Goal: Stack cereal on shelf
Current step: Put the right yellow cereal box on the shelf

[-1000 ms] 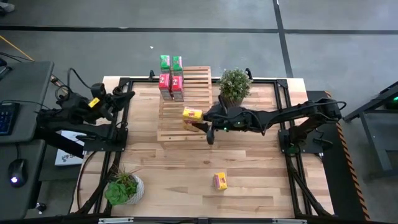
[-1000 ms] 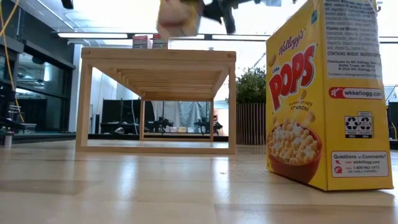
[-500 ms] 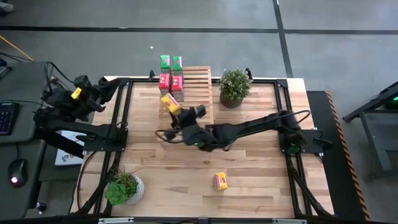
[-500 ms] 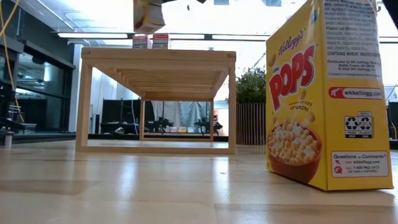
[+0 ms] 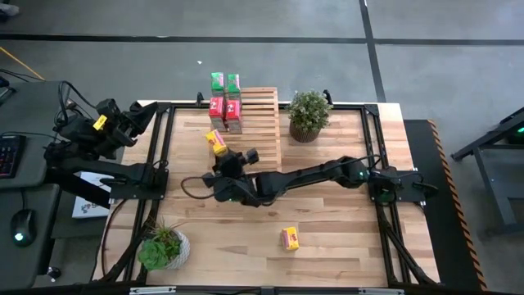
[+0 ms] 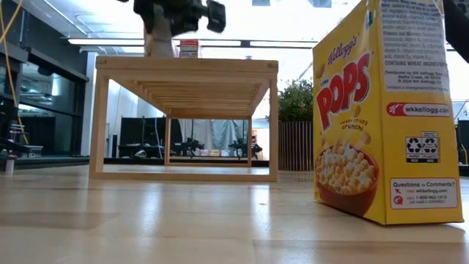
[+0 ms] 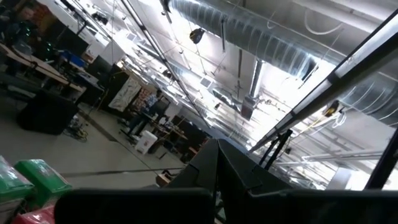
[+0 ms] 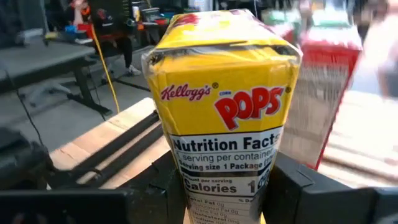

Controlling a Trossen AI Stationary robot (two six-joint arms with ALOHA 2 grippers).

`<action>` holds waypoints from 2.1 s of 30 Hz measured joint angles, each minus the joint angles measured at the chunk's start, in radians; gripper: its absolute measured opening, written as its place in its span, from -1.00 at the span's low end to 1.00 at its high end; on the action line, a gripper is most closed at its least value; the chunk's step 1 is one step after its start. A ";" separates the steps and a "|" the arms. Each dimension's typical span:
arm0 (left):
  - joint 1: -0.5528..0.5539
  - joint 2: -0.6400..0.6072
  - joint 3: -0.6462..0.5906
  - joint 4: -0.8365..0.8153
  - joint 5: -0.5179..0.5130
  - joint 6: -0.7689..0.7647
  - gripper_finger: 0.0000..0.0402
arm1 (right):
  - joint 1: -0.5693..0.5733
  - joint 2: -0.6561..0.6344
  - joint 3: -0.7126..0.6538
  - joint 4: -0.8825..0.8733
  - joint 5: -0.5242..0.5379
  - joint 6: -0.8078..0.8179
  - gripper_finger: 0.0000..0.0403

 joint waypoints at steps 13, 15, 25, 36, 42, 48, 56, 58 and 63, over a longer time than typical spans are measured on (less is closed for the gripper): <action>0.000 0.000 0.000 -0.002 0.015 -0.021 -1.00 | -0.078 -0.003 -0.010 -0.064 -0.157 0.196 -0.27; 0.000 0.000 0.000 -0.002 0.015 -0.021 -1.00 | -0.085 -0.003 -0.009 -0.062 -0.187 0.194 -0.27; 0.000 0.000 -0.001 -0.008 0.015 -0.021 -1.00 | -0.095 -0.005 -0.009 -0.068 -0.218 0.167 -0.27; 0.000 0.000 -0.001 -0.008 0.015 -0.021 -1.00 | -0.096 -0.005 -0.009 -0.074 -0.258 0.107 -0.18; 0.000 0.000 -0.001 -0.027 0.015 -0.021 -1.00 | -0.095 -0.001 -0.003 -0.106 -0.275 0.115 0.09; 0.000 0.000 -0.001 -0.030 0.015 -0.021 -1.00 | -0.094 -0.013 0.008 -0.152 -0.317 0.091 0.22; 0.000 0.000 -0.001 -0.030 0.015 -0.011 -1.00 | -0.087 -0.058 0.008 -0.306 -0.326 0.116 0.22; 0.000 0.000 -0.001 -0.030 0.015 -0.012 -1.00 | -0.082 -0.066 0.008 -0.348 -0.334 0.115 0.22; 0.000 0.000 -0.001 -0.050 0.009 -0.015 -1.00 | -0.053 -0.098 0.008 -0.506 -0.362 0.115 0.22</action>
